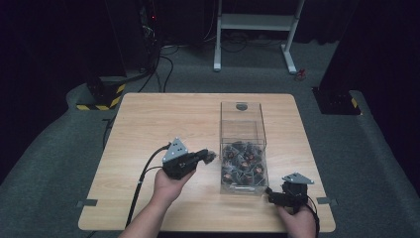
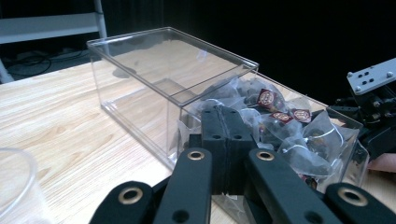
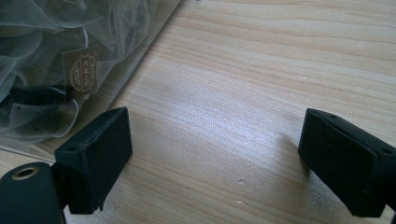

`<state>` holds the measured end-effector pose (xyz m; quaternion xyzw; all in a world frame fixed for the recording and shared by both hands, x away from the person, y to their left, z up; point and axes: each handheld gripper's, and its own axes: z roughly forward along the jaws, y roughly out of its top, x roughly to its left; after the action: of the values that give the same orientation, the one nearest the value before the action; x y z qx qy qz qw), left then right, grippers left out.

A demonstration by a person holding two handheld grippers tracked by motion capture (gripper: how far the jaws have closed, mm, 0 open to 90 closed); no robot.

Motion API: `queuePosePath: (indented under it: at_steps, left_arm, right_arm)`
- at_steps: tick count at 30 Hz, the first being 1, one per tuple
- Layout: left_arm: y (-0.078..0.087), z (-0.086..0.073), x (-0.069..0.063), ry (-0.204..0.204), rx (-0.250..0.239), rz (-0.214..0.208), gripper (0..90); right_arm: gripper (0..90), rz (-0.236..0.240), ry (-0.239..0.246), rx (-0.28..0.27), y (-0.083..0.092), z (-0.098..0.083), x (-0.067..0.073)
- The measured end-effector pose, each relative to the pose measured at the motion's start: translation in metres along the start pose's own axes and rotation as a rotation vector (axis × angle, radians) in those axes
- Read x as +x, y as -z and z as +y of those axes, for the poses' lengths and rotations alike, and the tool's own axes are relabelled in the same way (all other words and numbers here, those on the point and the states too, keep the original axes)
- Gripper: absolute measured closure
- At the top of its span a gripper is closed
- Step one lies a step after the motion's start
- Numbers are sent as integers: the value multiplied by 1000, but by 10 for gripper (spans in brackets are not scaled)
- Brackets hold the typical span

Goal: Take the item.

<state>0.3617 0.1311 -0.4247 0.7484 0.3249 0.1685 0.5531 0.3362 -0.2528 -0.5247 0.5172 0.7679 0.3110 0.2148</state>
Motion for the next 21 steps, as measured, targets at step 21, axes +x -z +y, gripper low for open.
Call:
queuePosePath:
  at_steps: [21]
  left_arm:
    - [22, -4, 22, 23, -21, 65, 898]
  right_arm:
    - [95, 0, 0, 0, 0, 0, 0]
